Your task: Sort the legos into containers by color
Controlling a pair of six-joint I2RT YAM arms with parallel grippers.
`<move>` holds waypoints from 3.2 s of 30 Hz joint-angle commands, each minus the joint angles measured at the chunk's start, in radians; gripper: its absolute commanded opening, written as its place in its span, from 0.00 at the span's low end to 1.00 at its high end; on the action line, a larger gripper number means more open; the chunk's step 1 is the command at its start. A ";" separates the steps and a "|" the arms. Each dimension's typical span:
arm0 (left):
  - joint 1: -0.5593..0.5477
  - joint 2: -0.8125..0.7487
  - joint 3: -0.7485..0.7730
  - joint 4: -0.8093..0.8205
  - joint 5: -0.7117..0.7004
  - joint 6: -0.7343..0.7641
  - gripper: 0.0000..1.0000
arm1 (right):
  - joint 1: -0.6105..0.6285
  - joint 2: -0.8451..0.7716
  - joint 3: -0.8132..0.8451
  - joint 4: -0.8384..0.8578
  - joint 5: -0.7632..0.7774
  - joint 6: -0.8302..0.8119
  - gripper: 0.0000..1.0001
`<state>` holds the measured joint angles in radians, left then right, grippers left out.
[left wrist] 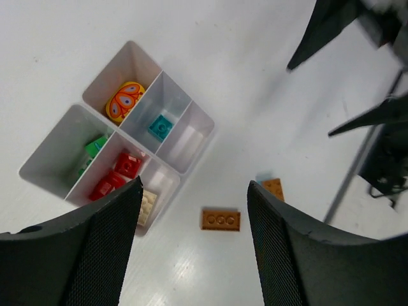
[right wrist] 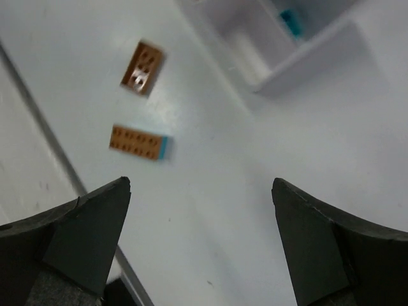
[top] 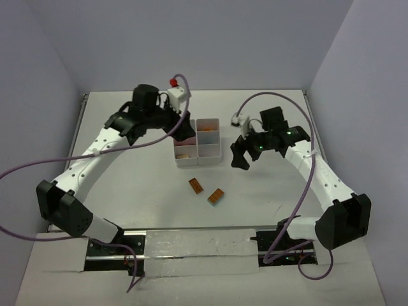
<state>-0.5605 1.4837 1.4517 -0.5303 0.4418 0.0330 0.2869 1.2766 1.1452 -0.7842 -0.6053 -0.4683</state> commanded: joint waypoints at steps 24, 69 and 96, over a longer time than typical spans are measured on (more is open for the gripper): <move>0.404 -0.063 0.040 -0.349 0.691 0.092 0.75 | 0.686 0.348 0.006 -0.132 0.371 -0.749 0.81; 0.495 -0.116 -0.045 -0.202 0.666 0.002 0.78 | 0.579 0.282 0.116 -0.155 0.175 -0.604 0.00; 0.110 -0.201 -0.164 -0.008 0.581 0.077 0.90 | 0.147 0.176 0.215 0.049 -0.693 0.178 0.00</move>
<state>-0.4087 1.2694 1.2701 -0.6079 1.0554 0.0951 0.4377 1.4651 1.3666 -0.7908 -1.2075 -0.3690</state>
